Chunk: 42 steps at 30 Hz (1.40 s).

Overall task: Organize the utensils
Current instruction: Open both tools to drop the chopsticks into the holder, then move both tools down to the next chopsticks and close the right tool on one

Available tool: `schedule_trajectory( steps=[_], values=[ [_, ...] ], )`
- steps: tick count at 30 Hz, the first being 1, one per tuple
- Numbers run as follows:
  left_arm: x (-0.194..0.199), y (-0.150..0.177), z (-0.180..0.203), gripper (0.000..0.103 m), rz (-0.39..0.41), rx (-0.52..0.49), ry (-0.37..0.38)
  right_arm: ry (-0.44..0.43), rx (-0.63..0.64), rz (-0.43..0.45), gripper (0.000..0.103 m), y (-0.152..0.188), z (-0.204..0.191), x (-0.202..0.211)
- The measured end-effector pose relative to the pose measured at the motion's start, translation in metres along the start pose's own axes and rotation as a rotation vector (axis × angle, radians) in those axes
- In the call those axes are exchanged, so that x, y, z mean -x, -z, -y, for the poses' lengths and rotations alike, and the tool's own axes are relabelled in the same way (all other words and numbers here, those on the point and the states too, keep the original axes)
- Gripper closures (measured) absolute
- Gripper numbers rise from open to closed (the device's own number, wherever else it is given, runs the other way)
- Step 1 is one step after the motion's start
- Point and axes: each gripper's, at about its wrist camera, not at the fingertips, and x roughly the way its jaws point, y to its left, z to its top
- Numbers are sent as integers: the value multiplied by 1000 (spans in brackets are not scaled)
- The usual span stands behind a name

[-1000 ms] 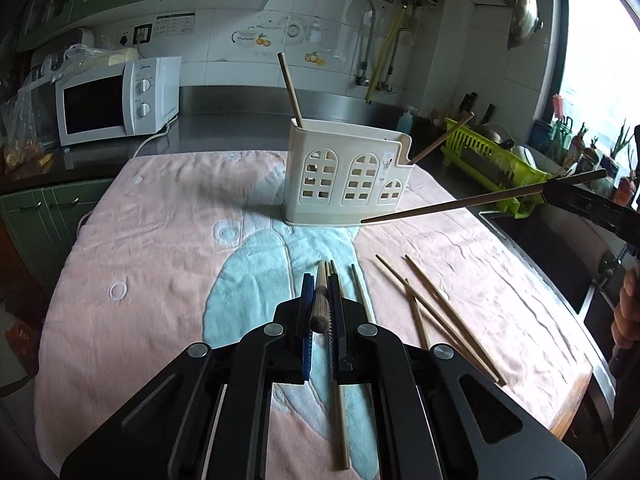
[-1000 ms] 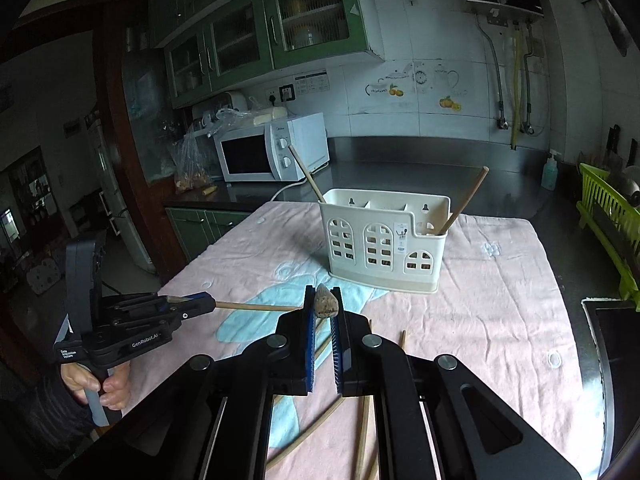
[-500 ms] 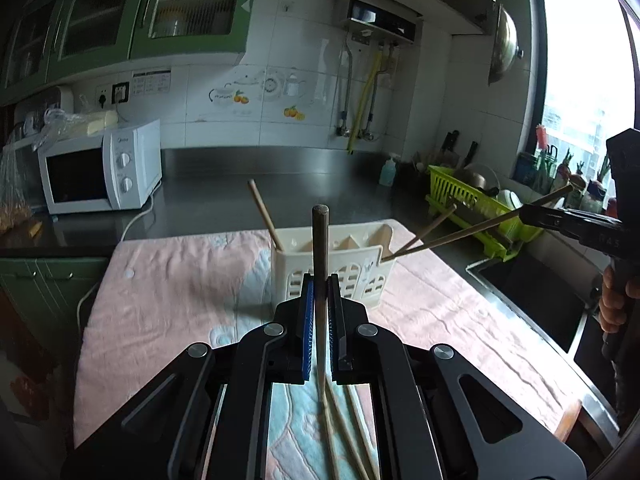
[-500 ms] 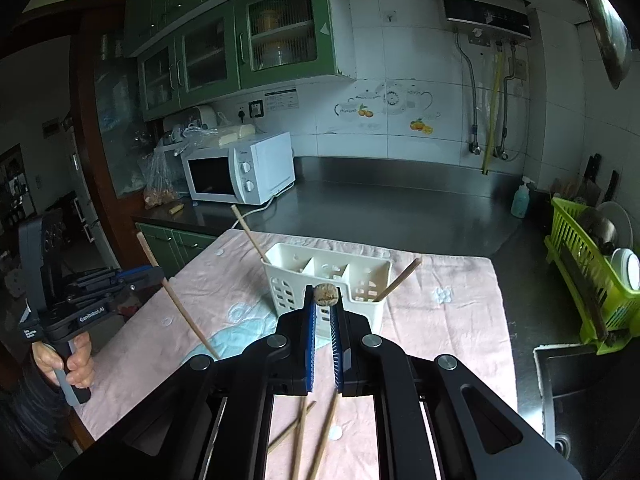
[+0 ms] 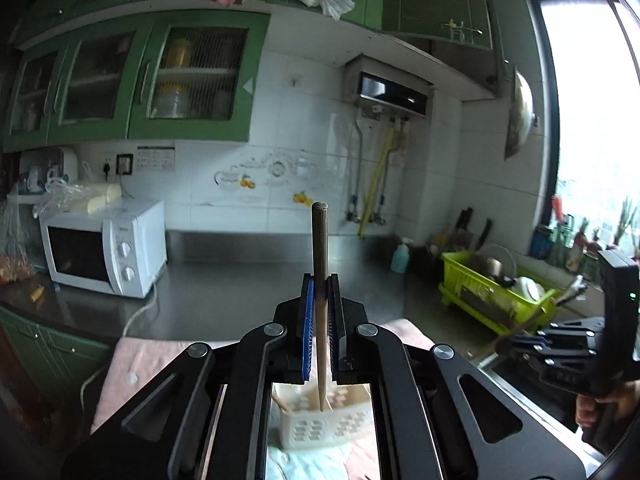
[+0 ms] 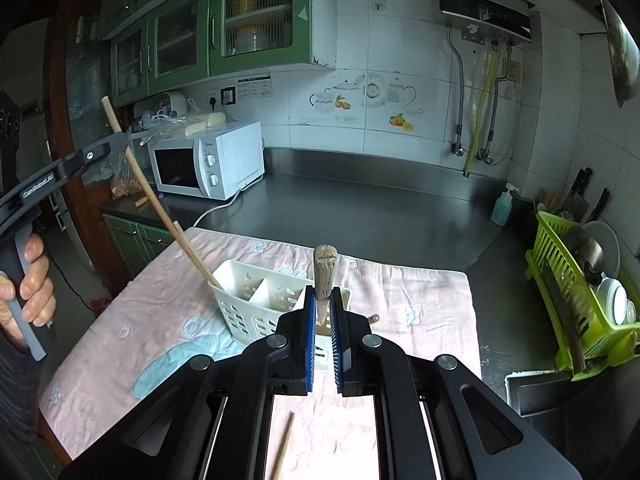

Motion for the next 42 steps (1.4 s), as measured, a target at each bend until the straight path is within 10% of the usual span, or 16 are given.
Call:
schedule_trajectory(
  steps=[19, 31, 42],
  values=[
    [-82, 41, -40, 95, -170, 81, -40, -16, -27, -90, 96, 10, 3, -67],
    [-13, 54, -27, 67, -173, 35, -59, 28, -37, 1, 86, 23, 0, -22],
    [68, 112, -19, 62, -268, -15, -66, -9, -46, -48, 86, 127, -34, 18]
  ],
)
